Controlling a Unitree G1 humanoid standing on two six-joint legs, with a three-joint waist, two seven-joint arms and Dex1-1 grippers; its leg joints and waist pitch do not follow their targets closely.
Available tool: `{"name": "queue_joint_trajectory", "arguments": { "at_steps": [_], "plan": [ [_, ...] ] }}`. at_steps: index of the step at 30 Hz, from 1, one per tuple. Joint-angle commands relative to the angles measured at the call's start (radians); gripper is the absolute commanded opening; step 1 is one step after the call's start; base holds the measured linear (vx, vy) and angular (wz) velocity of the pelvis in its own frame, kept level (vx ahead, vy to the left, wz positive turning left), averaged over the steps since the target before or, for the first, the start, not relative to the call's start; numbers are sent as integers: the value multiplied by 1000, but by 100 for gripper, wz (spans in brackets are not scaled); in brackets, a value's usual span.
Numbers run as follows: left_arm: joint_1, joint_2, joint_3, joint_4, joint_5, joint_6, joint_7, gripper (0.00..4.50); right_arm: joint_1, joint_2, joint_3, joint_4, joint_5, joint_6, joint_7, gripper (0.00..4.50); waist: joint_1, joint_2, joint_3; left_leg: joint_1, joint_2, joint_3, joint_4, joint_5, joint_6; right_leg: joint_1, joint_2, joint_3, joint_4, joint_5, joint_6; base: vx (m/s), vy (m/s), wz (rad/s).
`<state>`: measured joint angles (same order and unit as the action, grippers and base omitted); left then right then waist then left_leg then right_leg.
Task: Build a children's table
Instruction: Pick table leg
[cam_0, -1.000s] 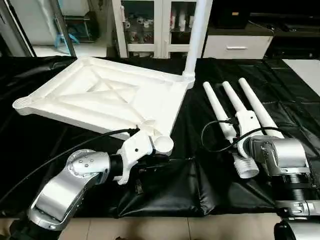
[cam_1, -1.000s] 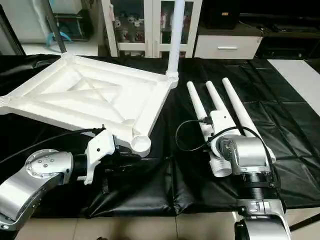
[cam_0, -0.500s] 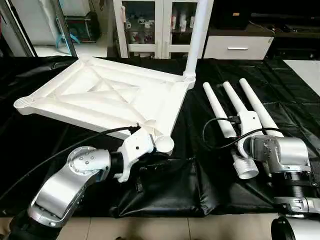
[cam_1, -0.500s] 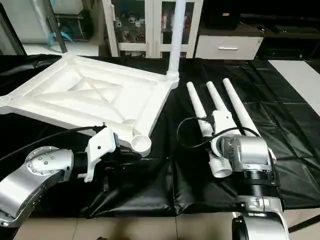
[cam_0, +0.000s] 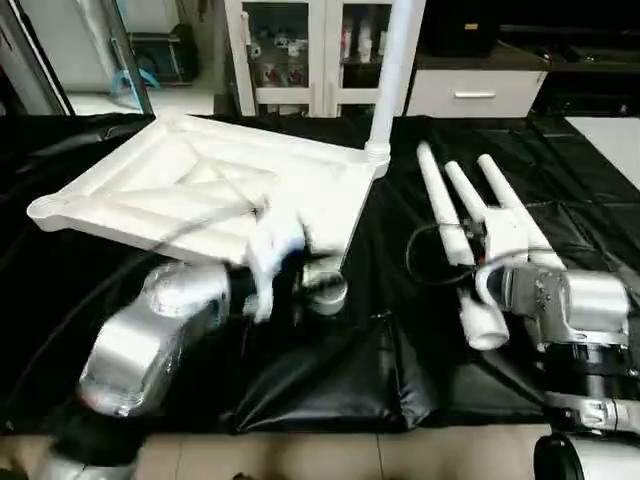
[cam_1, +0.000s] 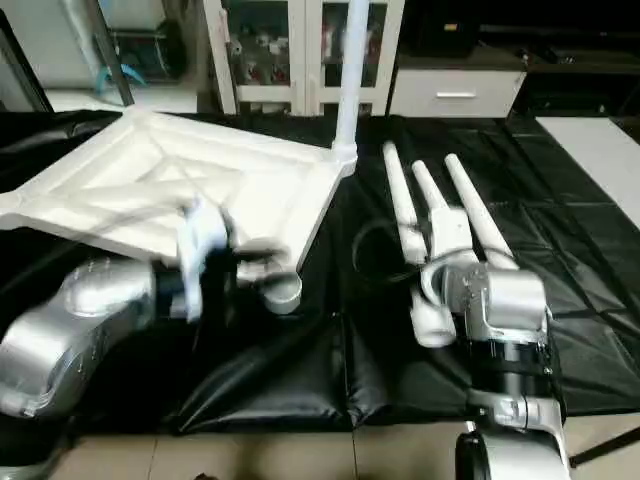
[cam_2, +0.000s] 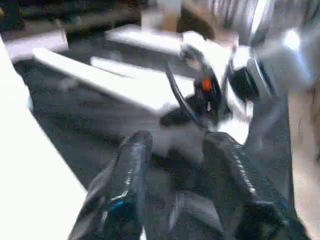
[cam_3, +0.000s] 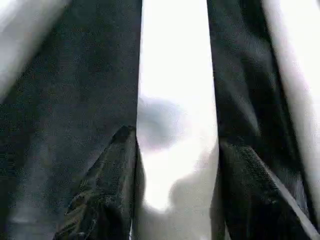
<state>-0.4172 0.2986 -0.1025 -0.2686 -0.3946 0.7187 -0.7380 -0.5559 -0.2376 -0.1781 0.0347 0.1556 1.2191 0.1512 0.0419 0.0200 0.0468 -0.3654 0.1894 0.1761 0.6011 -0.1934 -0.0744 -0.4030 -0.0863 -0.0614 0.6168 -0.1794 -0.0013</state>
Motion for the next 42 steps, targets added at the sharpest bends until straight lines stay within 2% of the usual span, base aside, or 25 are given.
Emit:
{"name": "queue_joint_trajectory", "arguments": {
  "at_steps": [1,2,3,5,6,7,8,10,14,15,19,23,27,30,35,38,42],
  "plan": [
    [-23,-17,38,21,-42,41,33,237,-6,-11,48,-64,3,-6,18,182,8,-3,-66,8,19,-4,-66,-110,-33,56,-37,42,-61,-107,-196,0,0,0],
    [-40,-38,54,37,-56,56,50,237,7,-31,97,-92,-9,-37,38,182,8,-2,-66,9,20,-4,-66,-113,-33,57,-38,41,-61,-114,-195,0,0,0],
    [-75,-87,84,74,-73,89,98,264,29,-63,177,-143,-21,-82,78,182,8,-2,-65,9,21,-3,-65,-115,-35,55,-37,42,-63,-123,-191,0,0,0],
    [-80,-94,88,79,-75,94,106,266,32,-67,187,-149,-22,-87,83,182,13,-4,-65,9,20,-4,-65,-110,-36,58,-38,43,-66,-126,-184,0,0,0],
    [-106,-132,114,110,-86,115,150,266,42,-77,216,-175,-18,-93,102,182,9,-8,-64,3,18,-4,-65,-112,-30,62,-37,43,-66,-129,-177,0,0,0],
    [-106,-132,114,110,-86,115,150,272,42,-77,216,-175,-18,-93,102,182,9,-8,-64,3,18,-4,-65,-112,-30,62,-37,43,-66,-129,-177,0,0,0],
    [-121,-158,133,129,-97,128,178,301,44,-81,225,-185,-15,-99,112,182,3,-9,-65,2,18,-5,-64,-115,-20,62,-39,43,-68,-138,-176,0,0,0],
    [-154,-214,181,175,-138,164,239,308,53,-97,256,-215,-15,-119,131,182,5,-10,-64,6,20,-5,-62,-127,-11,58,-41,43,-74,-166,-181,0,0,0],
    [-173,-244,186,229,-122,154,287,332,59,-103,274,-236,-16,-126,131,182,11,-10,-65,5,22,-6,-62,-112,-2,56,-39,43,-72,-158,-180,0,0,0],
    [-175,-245,183,235,-114,152,290,352,60,-103,275,-238,-16,-126,130,182,14,-10,-65,6,21,-6,-62,-101,0,56,-37,43,-72,-145,-175,0,0,0],
    [-169,-269,192,232,-131,167,300,353,72,-113,287,-243,-33,-163,135,182,24,-10,-68,6,23,-5,-60,-73,2,57,-39,43,-67,-96,-188,0,0,0],
    [-177,-307,228,250,-159,187,334,353,89,-125,321,-275,-41,-244,172,182,27,-14,-66,2,23,-4,-60,-80,10,60,-42,43,-68,-104,-190,0,0,0],
    [-224,-366,321,309,-238,202,413,353,100,-134,385,-324,-41,-313,203,182,26,-17,-66,2,21,-5,-59,-96,16,62,-43,42,-73,-145,-176,0,0,0],
    [-243,-369,339,353,-229,186,437,353,98,-126,411,-339,-47,-328,203,182,24,-17,-64,2,21,-7,-60,-103,22,57,-41,41,-77,-171,-164,0,0,0],
    [-261,-378,363,397,-216,155,465,353,97,-115,442,-356,-54,-344,206,181,23,-16,-67,1,21,-7,-59,-76,25,58,-39,41,-72,-117,-173,0,0,0],
    [-277,-407,408,394,-271,148,474,353,109,-119,498,-363,-80,-374,220,181,25,-17,-68,0,22,-7,-58,-63,32,61,-42,41,-68,-87,-192,0,0,0],
    [-280,-414,420,395,-286,149,483,353,110,-123,523,-364,-100,-400,221,181,25,-18,-65,1,23,-7,-59,-81,33,60,-42,41,-71,-117,-192,0,0,0]
  ]
}}
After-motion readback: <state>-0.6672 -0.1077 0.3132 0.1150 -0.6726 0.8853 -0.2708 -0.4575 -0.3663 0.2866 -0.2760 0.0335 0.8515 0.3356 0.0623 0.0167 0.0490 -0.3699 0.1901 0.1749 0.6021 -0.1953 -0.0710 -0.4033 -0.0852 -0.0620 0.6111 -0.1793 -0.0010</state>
